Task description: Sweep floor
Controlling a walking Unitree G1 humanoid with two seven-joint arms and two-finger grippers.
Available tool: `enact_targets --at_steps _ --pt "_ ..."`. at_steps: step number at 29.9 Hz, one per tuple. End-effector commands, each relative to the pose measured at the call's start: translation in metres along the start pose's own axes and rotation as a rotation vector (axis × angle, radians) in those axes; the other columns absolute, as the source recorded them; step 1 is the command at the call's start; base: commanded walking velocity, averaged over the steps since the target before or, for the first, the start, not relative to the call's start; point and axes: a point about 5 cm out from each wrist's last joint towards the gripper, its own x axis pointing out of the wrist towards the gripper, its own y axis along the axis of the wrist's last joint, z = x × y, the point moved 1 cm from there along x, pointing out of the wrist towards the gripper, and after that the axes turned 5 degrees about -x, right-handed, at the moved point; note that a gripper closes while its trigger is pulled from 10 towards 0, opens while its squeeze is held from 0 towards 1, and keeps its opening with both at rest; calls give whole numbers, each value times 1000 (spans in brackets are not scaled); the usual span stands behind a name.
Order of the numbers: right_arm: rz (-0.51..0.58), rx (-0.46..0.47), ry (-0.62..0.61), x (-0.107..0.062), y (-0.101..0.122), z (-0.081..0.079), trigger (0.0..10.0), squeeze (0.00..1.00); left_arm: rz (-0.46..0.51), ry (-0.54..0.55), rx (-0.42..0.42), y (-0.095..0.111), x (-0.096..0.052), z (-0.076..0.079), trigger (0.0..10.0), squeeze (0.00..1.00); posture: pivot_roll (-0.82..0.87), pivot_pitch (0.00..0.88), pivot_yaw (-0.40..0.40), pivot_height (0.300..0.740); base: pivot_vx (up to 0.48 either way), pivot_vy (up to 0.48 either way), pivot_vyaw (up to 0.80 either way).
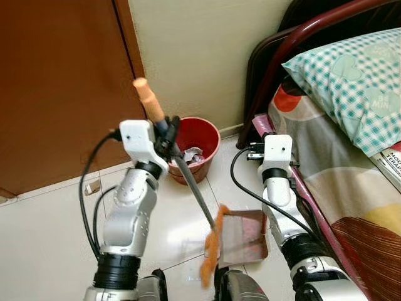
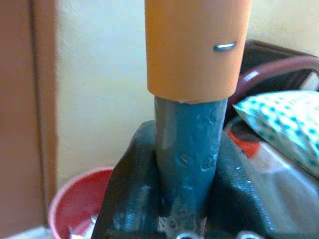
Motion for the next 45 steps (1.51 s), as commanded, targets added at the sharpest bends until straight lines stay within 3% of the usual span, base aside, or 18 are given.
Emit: enact_targets --at_steps 1,8,11,16,19,25,33,34,37,39,40,45 --pt "-56 30 38 -7 -11 -8 10000 0 72 33 13 15 2 -8 10000 0 105 298 -13 740 0 0 0" --pt "-45 27 77 -6 -11 -7 10000 0 167 153 42 46 9 -35 10000 0 108 290 -27 740 0 0 0" --pt "-42 12 76 -6 -12 -1 10000 0 175 173 57 51 5 -40 10000 0 108 292 -39 740 0 0 0" --pt "-35 -32 69 -6 -16 13 10000 0 100 100 193 38 -16 -44 10000 0 100 277 -50 740 0 0 0" --pt "-34 -48 53 -4 -16 18 10000 0 79 88 229 35 -22 -48 10000 0 94 270 -47 740 0 0 0" --pt "-18 -66 25 2 -11 27 10000 0 51 109 241 36 -32 -63 10000 0 81 244 -40 740 0 0 0" --pt "-20 -66 23 -1 -14 27 10000 0 -7 100 254 25 -34 -69 10000 0 78 219 -38 740 0 0 0" --pt "-24 -69 23 -2 -15 27 10000 0 -95 89 212 9 -35 -70 10000 0 78 219 -38 740 0 0 0" --pt "-31 -71 20 -2 -17 28 10000 0 -226 3 132 -20 -39 -57 10000 0 75 210 -36 740 0 0 0" --pt "-31 -73 19 -2 -17 28 10000 0 -242 -23 113 -24 -40 -52 10000 0 75 210 -36 740 0 0 0" --pt "-31 -72 19 -1 -16 28 10000 0 -258 -66 75 -29 -40 -40 10000 0 72 208 -33 740 0 0 0" --pt "-47 -65 26 -2 -19 25 10000 0 -155 -109 -69 -22 -23 -10 10000 0 79 206 -30 740 0 0 0"
